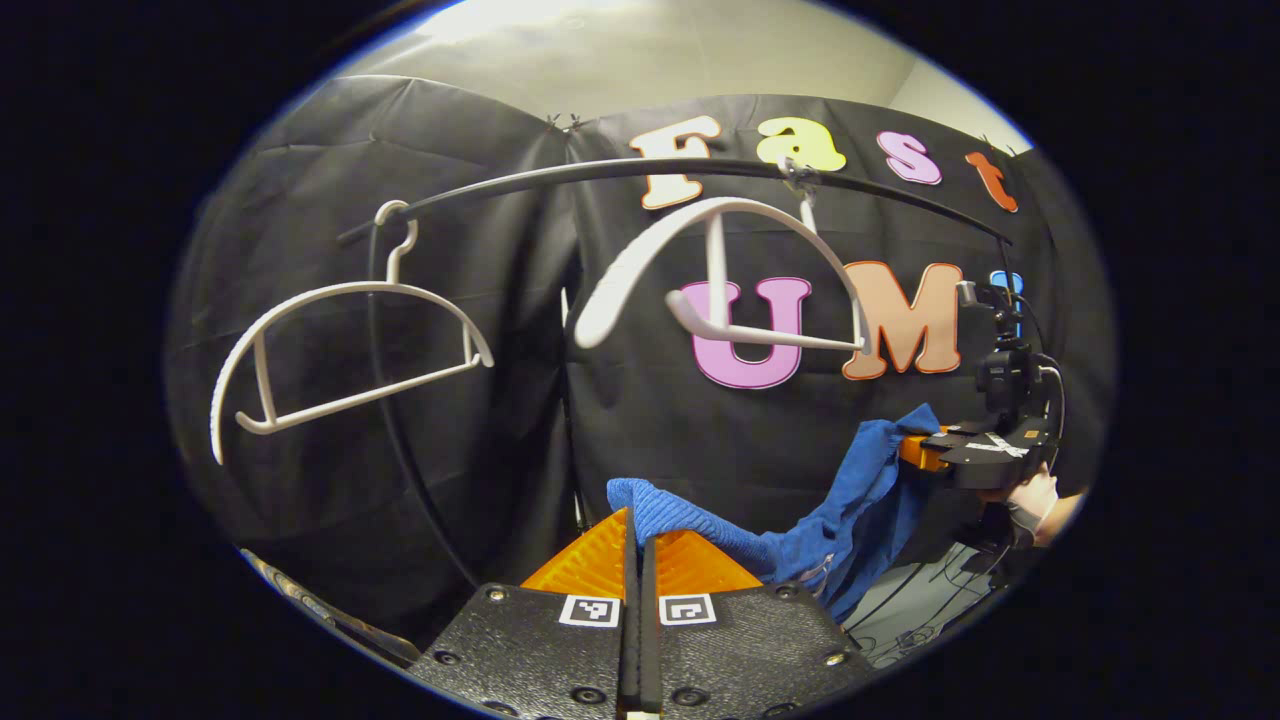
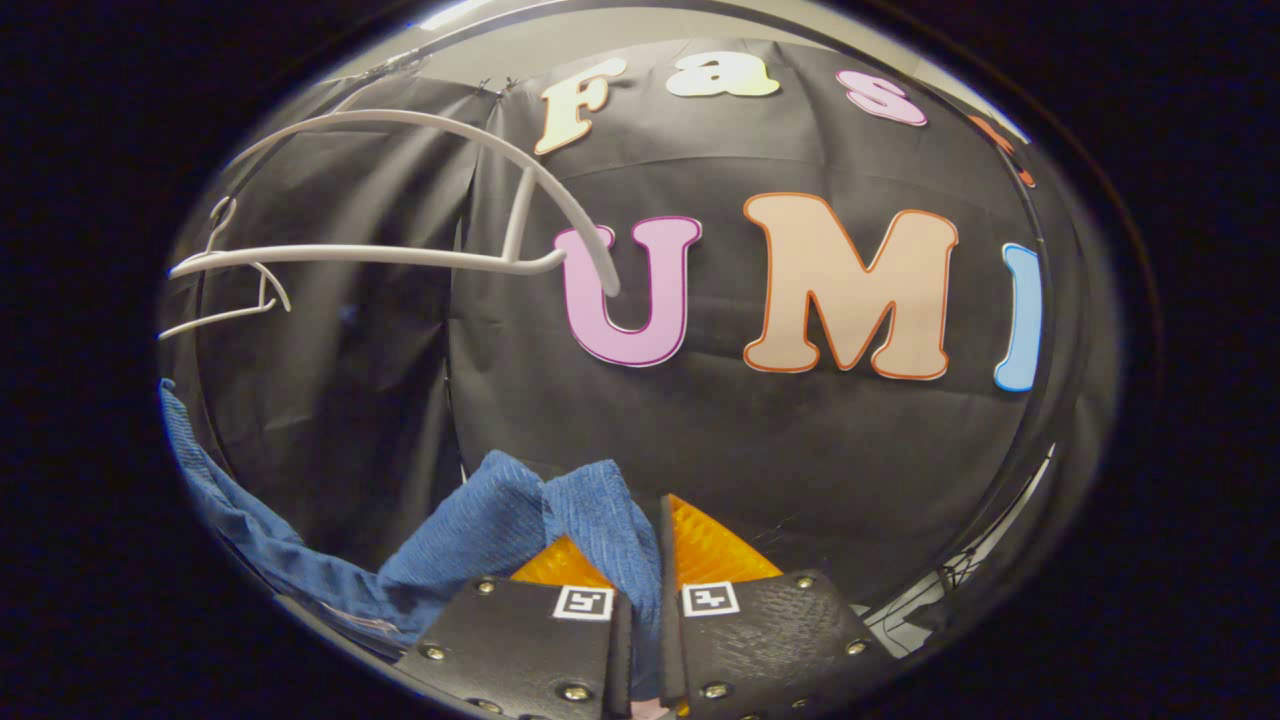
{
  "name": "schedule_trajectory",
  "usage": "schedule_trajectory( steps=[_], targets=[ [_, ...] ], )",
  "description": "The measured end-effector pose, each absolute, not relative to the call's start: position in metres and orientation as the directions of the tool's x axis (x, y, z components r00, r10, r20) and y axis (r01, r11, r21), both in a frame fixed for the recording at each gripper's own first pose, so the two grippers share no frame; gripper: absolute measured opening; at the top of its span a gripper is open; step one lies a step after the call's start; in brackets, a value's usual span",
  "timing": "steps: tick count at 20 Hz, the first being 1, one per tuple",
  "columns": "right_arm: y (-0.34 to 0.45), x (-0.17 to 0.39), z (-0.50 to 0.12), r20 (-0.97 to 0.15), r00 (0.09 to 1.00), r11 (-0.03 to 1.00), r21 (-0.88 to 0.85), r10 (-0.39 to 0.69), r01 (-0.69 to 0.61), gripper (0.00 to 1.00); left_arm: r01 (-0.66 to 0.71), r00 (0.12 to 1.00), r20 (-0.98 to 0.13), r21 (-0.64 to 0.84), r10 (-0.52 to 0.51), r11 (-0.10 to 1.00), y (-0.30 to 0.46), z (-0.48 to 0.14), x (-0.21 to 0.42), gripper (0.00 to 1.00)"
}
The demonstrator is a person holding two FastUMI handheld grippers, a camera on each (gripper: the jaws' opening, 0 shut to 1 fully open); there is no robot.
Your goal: Grasp the clothes on the hanger with both hands and then place them into the laundry hamper below.
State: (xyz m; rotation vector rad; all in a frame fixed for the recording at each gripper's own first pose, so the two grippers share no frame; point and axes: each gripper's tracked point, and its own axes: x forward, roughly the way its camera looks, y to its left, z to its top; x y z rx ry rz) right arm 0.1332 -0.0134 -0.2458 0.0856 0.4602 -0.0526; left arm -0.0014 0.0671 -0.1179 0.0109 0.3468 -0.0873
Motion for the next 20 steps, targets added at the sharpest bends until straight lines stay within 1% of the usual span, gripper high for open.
schedule_trajectory(
  steps=[5,11,16,17,18,20],
  targets=[
    [0.013,0.119,-0.242,-0.449,0.893,0.995,0.097,0.012,0.036,0.11,0.188,0.927,-0.332,0.0,-0.177,0.982,0.029,-0.123,0.007,0.0],
    [0.034,0.106,-0.228,-0.433,0.9,0.992,0.129,0.054,0.002,0.11,0.345,0.9,-0.285,0.002,-0.33,0.938,-0.03,-0.12,0.023,0.0],
    [0.03,0.088,-0.238,-0.46,0.887,0.988,0.148,0.039,0.033,0.11,0.438,0.86,-0.273,-0.04,-0.432,0.898,-0.072,-0.127,0.041,0.0],
    [0.029,0.083,-0.244,-0.475,0.879,0.987,0.153,0.035,0.044,0.16,0.448,0.85,-0.282,-0.055,-0.445,0.892,-0.077,-0.132,0.043,0.0],
    [0.026,0.077,-0.251,-0.49,0.871,0.986,0.157,0.028,0.057,0.11,0.457,0.84,-0.293,-0.07,-0.456,0.887,-0.082,-0.136,0.044,0.0],
    [0.021,0.066,-0.265,-0.518,0.855,0.984,0.159,0.01,0.085,0.11,0.468,0.823,-0.322,-0.08,-0.467,0.88,-0.092,-0.152,0.049,0.0]
  ],
)
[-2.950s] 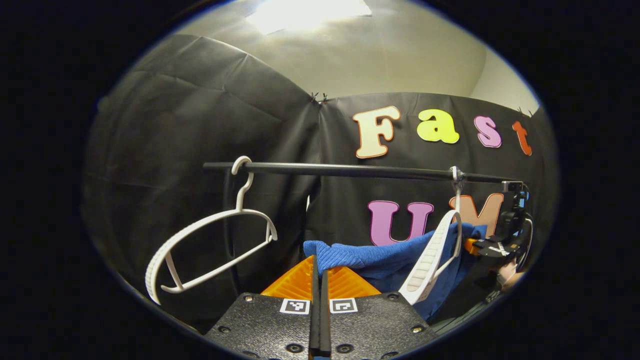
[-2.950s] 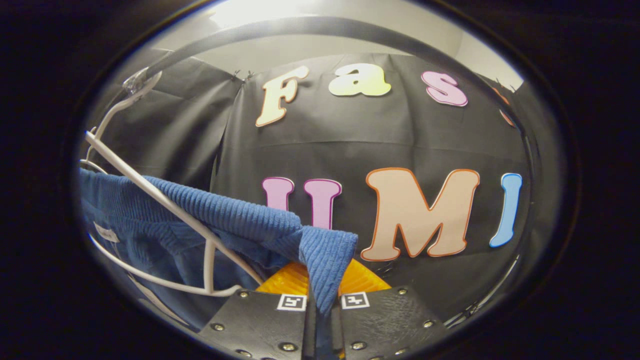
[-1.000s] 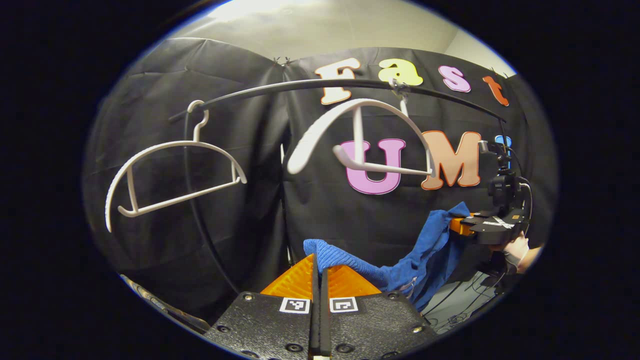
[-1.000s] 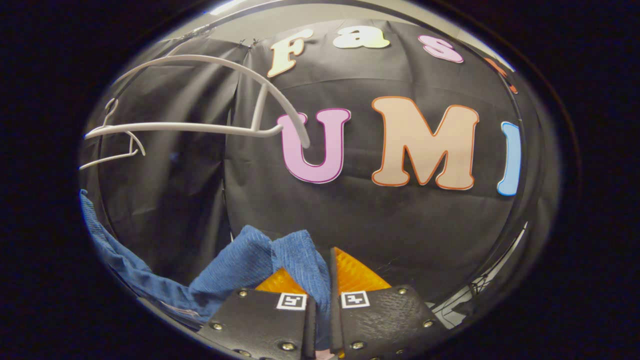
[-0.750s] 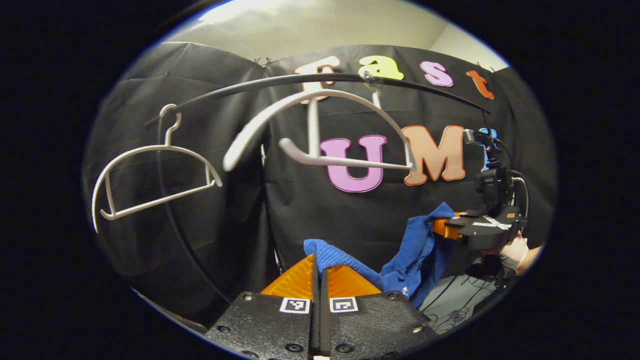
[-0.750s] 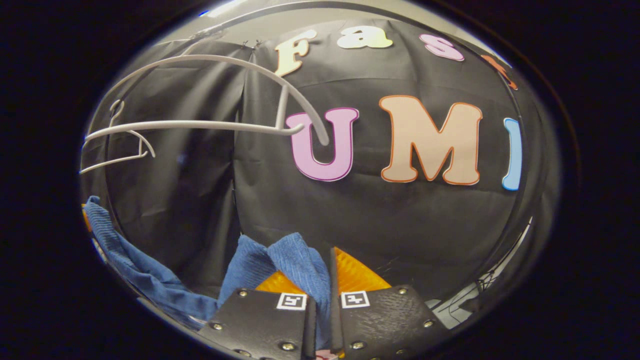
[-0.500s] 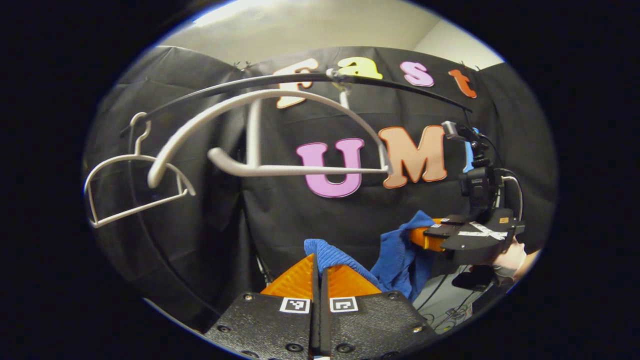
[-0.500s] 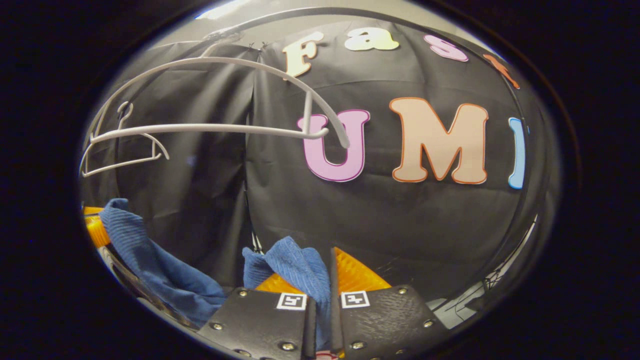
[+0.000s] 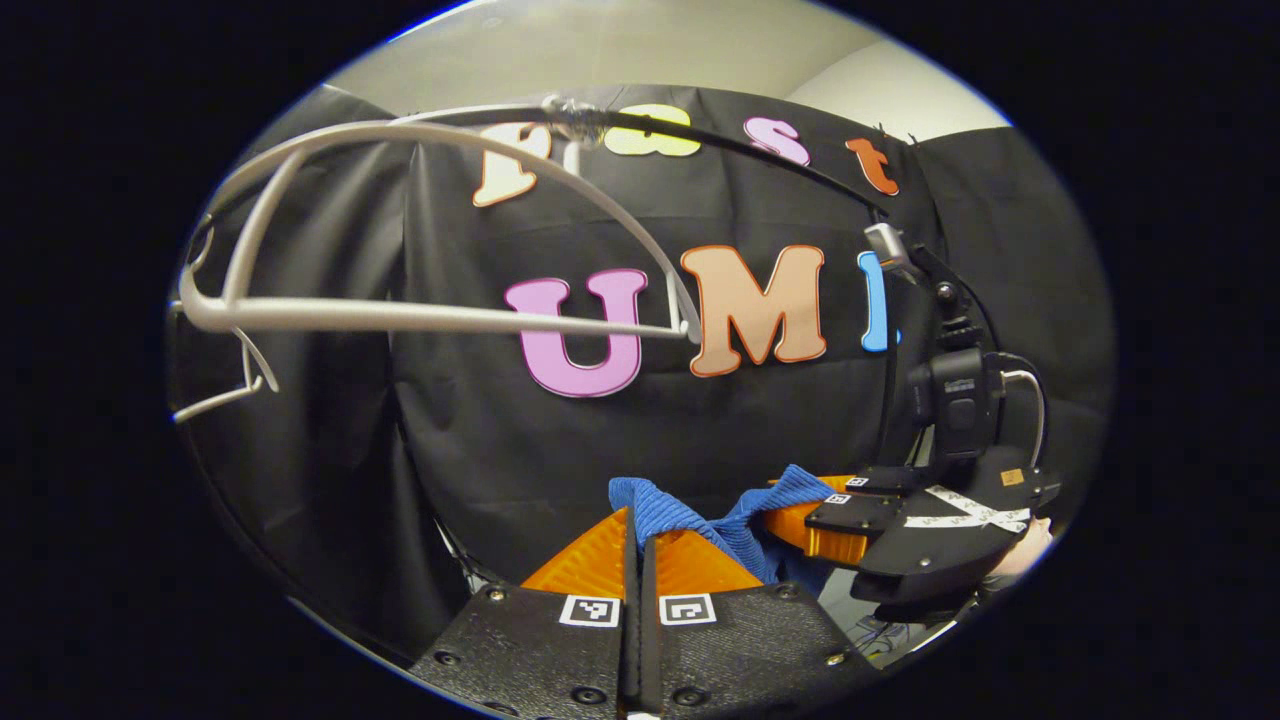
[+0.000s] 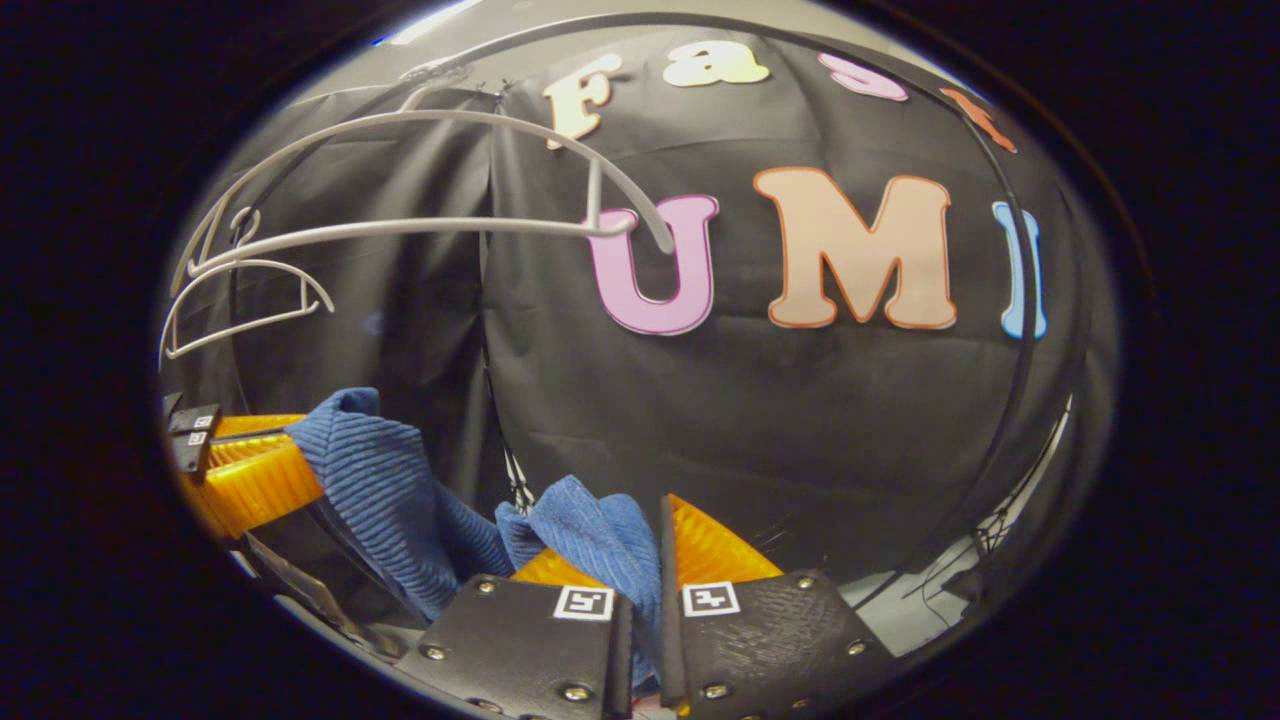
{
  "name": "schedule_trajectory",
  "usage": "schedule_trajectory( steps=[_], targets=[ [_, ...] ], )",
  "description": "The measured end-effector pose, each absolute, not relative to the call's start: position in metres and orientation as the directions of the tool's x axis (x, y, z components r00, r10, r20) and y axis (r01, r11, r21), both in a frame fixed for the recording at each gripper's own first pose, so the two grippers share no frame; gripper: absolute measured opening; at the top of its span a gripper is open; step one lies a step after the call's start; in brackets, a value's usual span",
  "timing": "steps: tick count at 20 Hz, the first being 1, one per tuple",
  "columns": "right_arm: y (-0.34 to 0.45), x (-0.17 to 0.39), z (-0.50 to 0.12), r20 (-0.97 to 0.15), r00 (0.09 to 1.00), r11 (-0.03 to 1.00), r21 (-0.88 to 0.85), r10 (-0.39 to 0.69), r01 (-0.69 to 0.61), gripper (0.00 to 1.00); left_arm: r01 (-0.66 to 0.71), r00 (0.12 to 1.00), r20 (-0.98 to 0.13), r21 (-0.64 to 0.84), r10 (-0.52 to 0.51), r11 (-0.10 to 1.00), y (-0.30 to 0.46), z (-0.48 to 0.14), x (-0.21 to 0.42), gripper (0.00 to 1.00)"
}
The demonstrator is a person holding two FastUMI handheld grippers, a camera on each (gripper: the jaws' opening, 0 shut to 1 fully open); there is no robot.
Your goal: Grasp the clothes on the hanger with both hands and then place them into the laundry hamper below.
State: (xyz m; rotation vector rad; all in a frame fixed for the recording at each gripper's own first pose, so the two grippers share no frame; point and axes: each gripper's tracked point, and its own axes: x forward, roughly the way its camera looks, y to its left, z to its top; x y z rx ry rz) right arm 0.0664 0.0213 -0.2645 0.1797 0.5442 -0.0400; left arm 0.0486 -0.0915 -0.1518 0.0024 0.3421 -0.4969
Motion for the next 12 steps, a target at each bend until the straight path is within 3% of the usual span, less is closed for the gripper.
schedule_trajectory(
  steps=[12],
  targets=[
    [0.012,0.006,-0.348,-0.687,0.727,0.984,0.108,-0.029,0.141,0.11,0.52,0.716,-0.539,-0.011,-0.443,0.854,-0.095,-0.269,0.022,0.0]
  ],
)
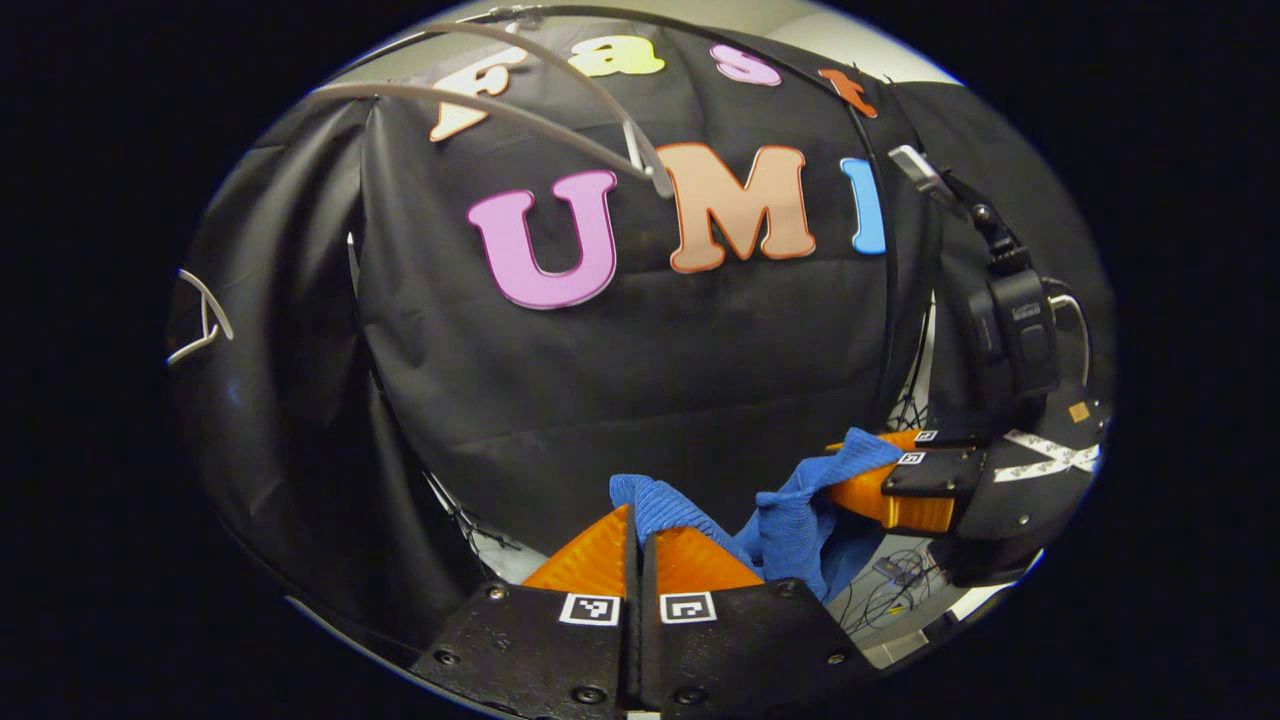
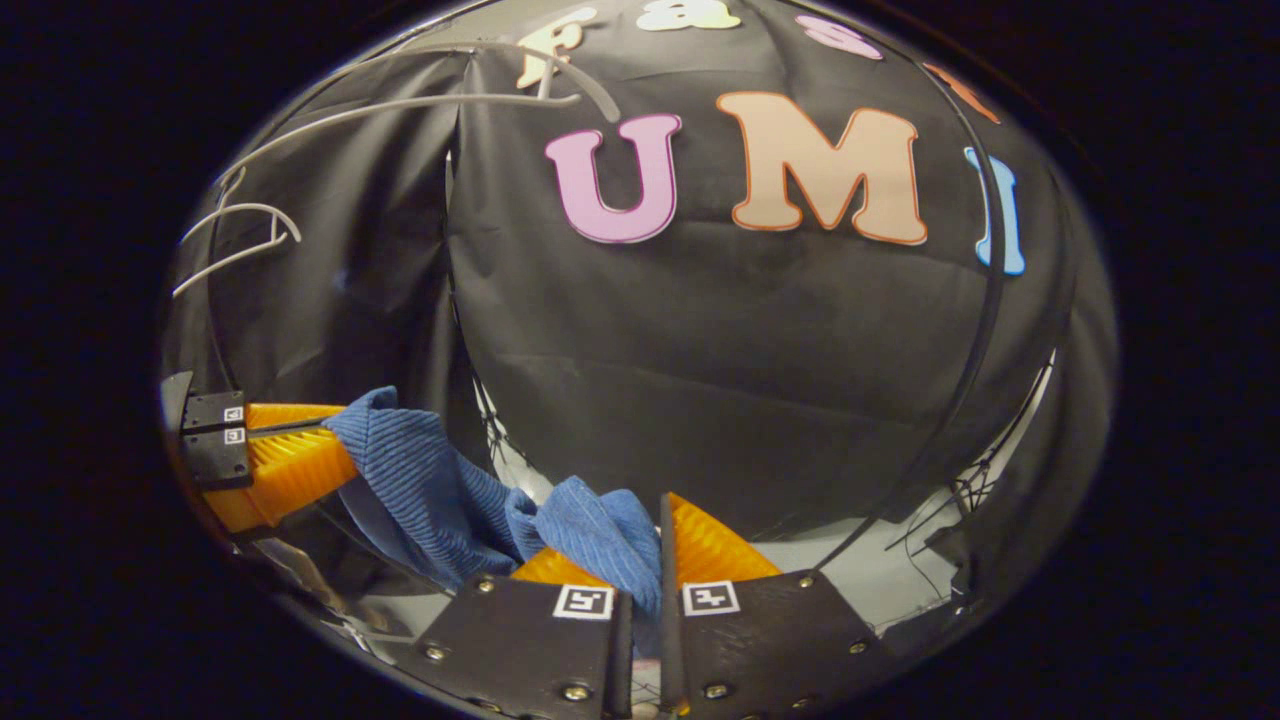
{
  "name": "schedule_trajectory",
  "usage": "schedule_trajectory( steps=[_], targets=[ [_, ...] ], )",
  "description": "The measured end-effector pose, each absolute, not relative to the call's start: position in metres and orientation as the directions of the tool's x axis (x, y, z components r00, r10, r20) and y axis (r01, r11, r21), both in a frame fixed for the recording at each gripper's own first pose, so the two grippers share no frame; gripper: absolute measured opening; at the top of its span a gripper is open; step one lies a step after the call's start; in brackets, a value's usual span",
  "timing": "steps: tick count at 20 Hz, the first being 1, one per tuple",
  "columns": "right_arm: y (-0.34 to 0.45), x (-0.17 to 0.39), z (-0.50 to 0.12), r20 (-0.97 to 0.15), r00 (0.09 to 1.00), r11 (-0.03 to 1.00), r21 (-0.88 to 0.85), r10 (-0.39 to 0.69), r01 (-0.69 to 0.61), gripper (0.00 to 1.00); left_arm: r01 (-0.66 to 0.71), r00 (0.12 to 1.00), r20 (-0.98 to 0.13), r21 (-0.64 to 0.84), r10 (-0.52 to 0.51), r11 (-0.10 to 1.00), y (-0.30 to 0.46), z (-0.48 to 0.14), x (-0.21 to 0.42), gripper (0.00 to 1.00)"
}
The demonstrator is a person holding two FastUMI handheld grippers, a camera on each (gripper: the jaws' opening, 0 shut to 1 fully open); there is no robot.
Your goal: Grasp the clothes on the hanger with both hands and then place them into the laundry hamper below.
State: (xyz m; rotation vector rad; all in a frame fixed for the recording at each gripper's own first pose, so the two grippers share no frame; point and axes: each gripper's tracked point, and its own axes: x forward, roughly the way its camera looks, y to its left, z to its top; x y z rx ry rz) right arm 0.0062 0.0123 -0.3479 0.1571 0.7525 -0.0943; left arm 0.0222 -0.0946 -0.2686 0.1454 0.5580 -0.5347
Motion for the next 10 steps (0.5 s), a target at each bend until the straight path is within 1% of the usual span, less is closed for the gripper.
schedule_trajectory(
  steps=[4,5,7,8,10],
  targets=[
    [0.014,-0.011,-0.368,-0.723,0.69,0.982,0.107,-0.03,0.154,0.11,0.521,0.665,-0.616,-0.021,-0.421,0.854,-0.086,-0.309,0.009,0.0],
    [0.013,-0.013,-0.373,-0.73,0.683,0.982,0.106,-0.03,0.155,0.07,0.517,0.647,-0.641,-0.028,-0.412,0.855,-0.083,-0.32,0.005,0.01],
    [0.013,-0.019,-0.381,-0.745,0.666,0.983,0.099,-0.028,0.152,0.07,0.514,0.611,-0.686,-0.037,-0.396,0.857,-0.079,-0.34,-0.006,0.01],
    [0.013,-0.024,-0.389,-0.757,0.652,0.985,0.092,-0.027,0.148,0.11,0.512,0.591,-0.708,-0.04,-0.386,0.858,-0.078,-0.35,-0.011,0.01],
    [0.017,-0.035,-0.404,-0.785,0.619,0.985,0.095,-0.016,0.146,0.12,0.517,0.544,-0.755,-0.041,-0.366,0.855,-0.075,-0.367,-0.022,0.01]
  ],
)
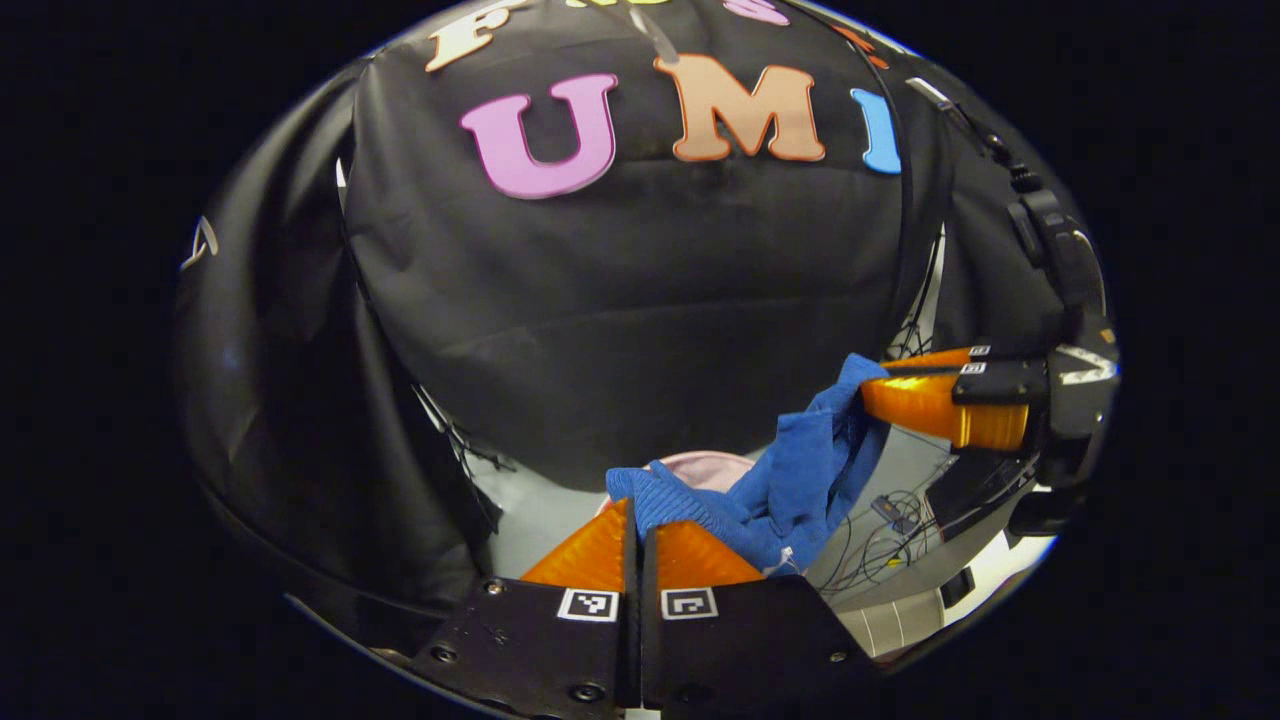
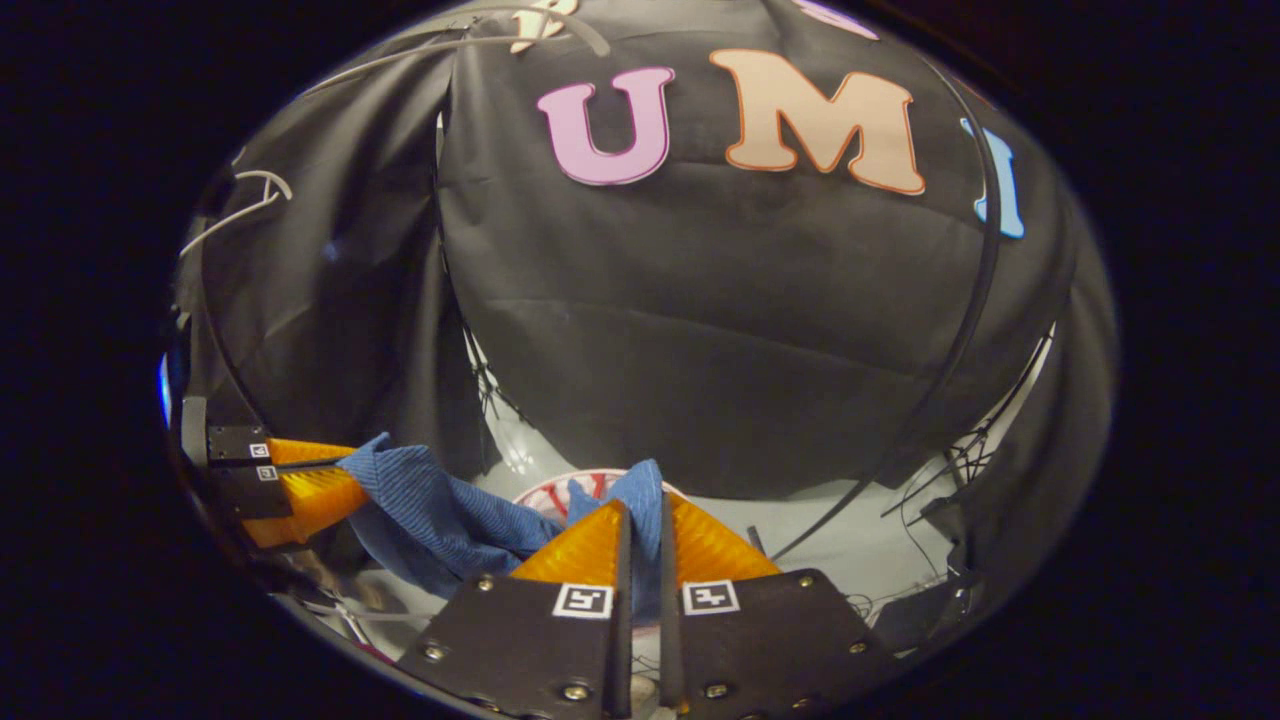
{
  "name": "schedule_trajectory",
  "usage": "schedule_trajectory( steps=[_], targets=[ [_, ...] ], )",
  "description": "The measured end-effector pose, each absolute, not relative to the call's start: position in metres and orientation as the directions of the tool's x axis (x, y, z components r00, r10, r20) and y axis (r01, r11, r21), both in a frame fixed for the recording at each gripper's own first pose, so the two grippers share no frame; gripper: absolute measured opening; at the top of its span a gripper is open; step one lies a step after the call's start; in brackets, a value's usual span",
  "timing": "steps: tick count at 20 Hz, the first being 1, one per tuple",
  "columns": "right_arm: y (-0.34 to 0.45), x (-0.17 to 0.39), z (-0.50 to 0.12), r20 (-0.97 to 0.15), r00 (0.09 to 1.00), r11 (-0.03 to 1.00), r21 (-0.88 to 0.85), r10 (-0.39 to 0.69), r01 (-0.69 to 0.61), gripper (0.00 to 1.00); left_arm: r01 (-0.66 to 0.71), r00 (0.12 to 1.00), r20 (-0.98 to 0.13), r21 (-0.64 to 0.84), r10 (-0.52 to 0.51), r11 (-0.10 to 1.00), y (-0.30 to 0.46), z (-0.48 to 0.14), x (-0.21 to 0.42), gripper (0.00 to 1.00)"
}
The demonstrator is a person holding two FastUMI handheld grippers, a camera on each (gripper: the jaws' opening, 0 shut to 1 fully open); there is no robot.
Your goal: Grasp the clothes on the hanger with both hands and then place them into the laundry hamper below.
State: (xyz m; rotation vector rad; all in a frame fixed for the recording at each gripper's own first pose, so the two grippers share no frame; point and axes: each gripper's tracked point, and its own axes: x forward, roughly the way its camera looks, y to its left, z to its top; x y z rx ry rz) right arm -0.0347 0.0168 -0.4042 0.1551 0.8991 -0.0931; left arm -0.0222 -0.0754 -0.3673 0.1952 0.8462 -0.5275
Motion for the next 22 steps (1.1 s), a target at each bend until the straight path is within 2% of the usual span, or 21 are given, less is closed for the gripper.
schedule_trajectory(
  steps=[2,4,6,7,12,13,14,22],
  targets=[
    [0.023,-0.046,-0.412,-0.798,0.602,0.982,0.115,0.002,0.15,0.11,0.522,0.499,-0.794,-0.044,-0.347,0.852,-0.074,-0.38,-0.033,0.1],
    [0.026,-0.052,-0.413,-0.803,0.596,0.98,0.125,0.008,0.155,0.11,0.521,0.495,-0.795,-0.05,-0.35,0.852,-0.077,-0.391,-0.034,0.32],
    [0.027,-0.051,-0.415,-0.805,0.593,0.981,0.123,0.01,0.151,0.12,0.523,0.489,-0.802,-0.046,-0.344,0.851,-0.076,-0.389,-0.034,0.3],
    [0.028,-0.049,-0.415,-0.804,0.595,0.981,0.122,0.01,0.148,0.12,0.524,0.489,-0.801,-0.046,-0.345,0.85,-0.074,-0.387,-0.035,0.34],
    [0.028,-0.047,-0.409,-0.797,0.604,0.98,0.127,0.01,0.152,0.12,0.529,0.499,-0.791,-0.044,-0.353,0.847,-0.075,-0.384,-0.033,0.35],
    [0.027,-0.046,-0.407,-0.795,0.607,0.98,0.127,0.009,0.152,0.12,0.53,0.504,-0.788,-0.041,-0.354,0.847,-0.075,-0.383,-0.033,0.3],
    [0.028,-0.046,-0.406,-0.793,0.61,0.98,0.127,0.008,0.153,0.12,0.529,0.509,-0.785,-0.037,-0.352,0.848,-0.075,-0.382,-0.033,0.34],
    [0.022,-0.035,-0.383,-0.761,0.649,0.98,0.125,-0.004,0.153,0.12,0.496,0.603,-0.699,-0.048,-0.384,0.867,-0.08,-0.352,-0.015,0.35]
  ],
)
